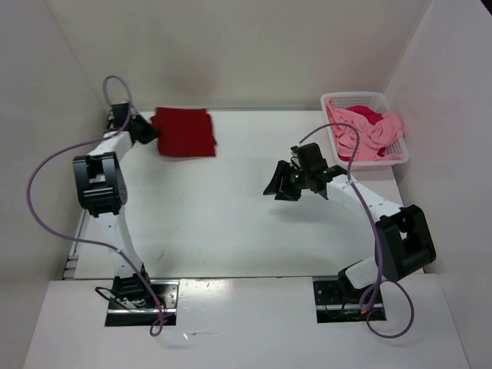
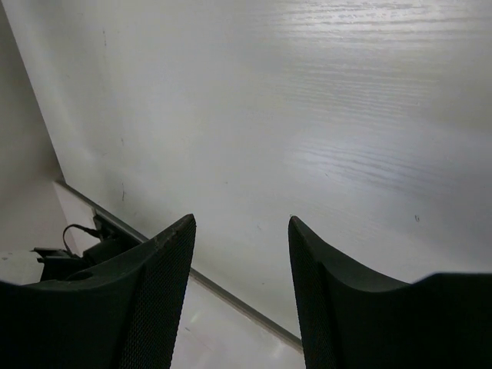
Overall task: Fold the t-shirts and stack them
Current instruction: Put the neatly folded tshirt into the corner of the board with the left arm, then grab crumpled tshirt from bin with the right arm
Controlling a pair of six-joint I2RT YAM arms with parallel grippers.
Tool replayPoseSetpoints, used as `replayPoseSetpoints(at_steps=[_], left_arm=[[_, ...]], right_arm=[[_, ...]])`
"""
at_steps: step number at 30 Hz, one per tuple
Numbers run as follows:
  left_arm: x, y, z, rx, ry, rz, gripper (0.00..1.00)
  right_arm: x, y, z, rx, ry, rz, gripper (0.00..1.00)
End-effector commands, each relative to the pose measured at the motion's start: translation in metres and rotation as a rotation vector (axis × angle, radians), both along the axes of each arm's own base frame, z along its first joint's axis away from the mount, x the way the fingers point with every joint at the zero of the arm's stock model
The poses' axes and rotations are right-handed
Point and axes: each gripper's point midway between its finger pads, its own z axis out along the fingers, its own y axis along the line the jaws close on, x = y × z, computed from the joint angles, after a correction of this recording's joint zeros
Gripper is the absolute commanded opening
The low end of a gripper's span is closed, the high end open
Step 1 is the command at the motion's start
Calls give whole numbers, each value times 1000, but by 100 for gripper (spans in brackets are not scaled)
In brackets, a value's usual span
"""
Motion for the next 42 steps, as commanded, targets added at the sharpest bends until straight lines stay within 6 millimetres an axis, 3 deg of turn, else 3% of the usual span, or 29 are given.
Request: replayPoseSetpoints(at_steps=[1, 4, 5, 6, 8, 10, 13, 14, 16, 17, 19, 21, 22, 24, 25, 26, 27, 28, 29, 32, 34, 35, 36, 37, 38, 40, 41, 42], left_arm=[[-18, 107, -7, 22, 25, 205, 15], [-34, 145, -8, 5, 31, 289, 28], [-42, 150, -18, 0, 48, 302, 35], [-45, 153, -17, -14, 43, 313, 57], [-61, 155, -27, -49, 76, 330, 77], [-67, 151, -17, -49, 48, 336, 92], [-88, 140, -14, -69, 46, 352, 99], [-94, 137, -4, -74, 33, 358, 99], [-111, 121, -13, -125, 47, 349, 99], [-119, 117, -2, -119, 28, 348, 99], [-138, 94, 2, -118, 31, 310, 99], [-153, 56, 1, -98, 44, 225, 79], [-164, 10, 8, -82, 36, 119, 70], [-184, -50, 7, -75, 76, -15, 50], [-194, -87, 18, -85, 64, -104, 50], [-223, -163, 17, -100, 104, -301, 50], [-242, -198, 20, -117, 119, -393, 50], [-267, -232, 23, -184, 158, -466, 50], [-300, -279, 28, -227, 158, -605, 50], [-354, -329, 31, -339, 237, -766, 53], [-362, -338, 23, -307, 307, -779, 56], [-363, -343, 22, -293, 315, -796, 62], [-365, -346, 17, -303, 324, -826, 68], [-373, -354, 25, -370, 285, -908, 77], [-376, -354, 22, -396, 286, -932, 81], [-361, -336, 17, -427, 276, -888, 67], [-356, -329, 22, -445, 254, -882, 67], [-347, -316, 16, -446, 267, -831, 64]], right_arm=[[-7, -4, 12, 19, -15, -2, 58], [-9, -3, 13, 28, -11, 6, 58], [-10, -2, 13, 34, -8, 12, 58], [-10, -2, 13, 34, -8, 12, 58], [-10, -2, 13, 30, -14, 18, 60], [-10, -2, 13, 30, -14, 18, 62], [-8, -1, 17, 37, -31, 18, 66], [-8, -1, 17, 37, -31, 18, 68], [-6, -3, 16, 31, -30, 2, 73], [-4, -3, 17, 28, -41, -4, 74], [0, -4, 22, 25, -62, -13, 76], [4, -7, 24, 8, -73, -32, 77], [5, -11, 22, -12, -72, -48, 77], [13, -16, 26, -31, -87, -78, 72], [14, -17, 22, -35, -72, -95, 69], [21, -23, 22, -46, -62, -136, 64], [25, -23, 31, -45, -65, -157, 52], [29, -21, 33, -44, -68, -157, 49], [35, -21, 43, -43, -87, -165, 47], [40, -18, 61, -19, -153, -122, 39], [48, -20, 79, 43, -213, -121, 35], [46, -24, 81, 90, -215, -107, 35], [61, -42, 94, 154, -267, -140, 33], [57, -40, 102, 250, -241, -109, 30], [63, -48, 101, 268, -231, -135, 27], [71, -70, 82, 164, -160, -175, 16], [96, -93, 89, 31, -208, -274, 7], [105, -113, 74, -65, -178, -342, 0]])
